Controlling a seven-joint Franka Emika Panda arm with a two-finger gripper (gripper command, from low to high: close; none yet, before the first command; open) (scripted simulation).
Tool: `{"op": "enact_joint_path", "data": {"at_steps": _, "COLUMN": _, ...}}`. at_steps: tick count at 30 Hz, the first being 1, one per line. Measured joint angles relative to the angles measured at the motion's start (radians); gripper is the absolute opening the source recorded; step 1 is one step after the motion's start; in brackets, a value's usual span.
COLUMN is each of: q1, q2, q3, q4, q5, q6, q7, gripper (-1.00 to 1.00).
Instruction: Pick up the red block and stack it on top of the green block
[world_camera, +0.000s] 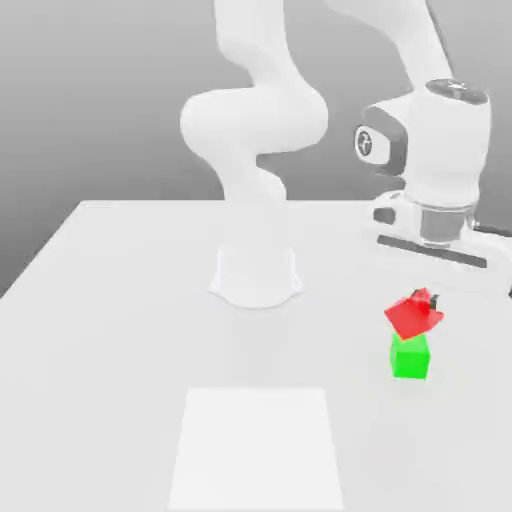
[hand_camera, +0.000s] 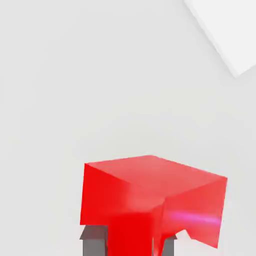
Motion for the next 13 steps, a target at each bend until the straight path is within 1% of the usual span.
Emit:
{"op": "enact_joint_path", "data": {"at_steps": 4, "q1": -0.026, "q2": 0.031, "q3": 0.031, "q4": -0.011, "q5": -0.049, "q6": 0.039, "q7": 0.061, "gripper": -1.00}}
{"op": "enact_joint_path", "data": {"at_steps": 13, "q1": -0.103, "q2": 0.134, "q3": 0.070, "q4": -0.011, "q5": -0.190, "q6": 0.127, "q7": 0.158, "gripper": -1.00}}
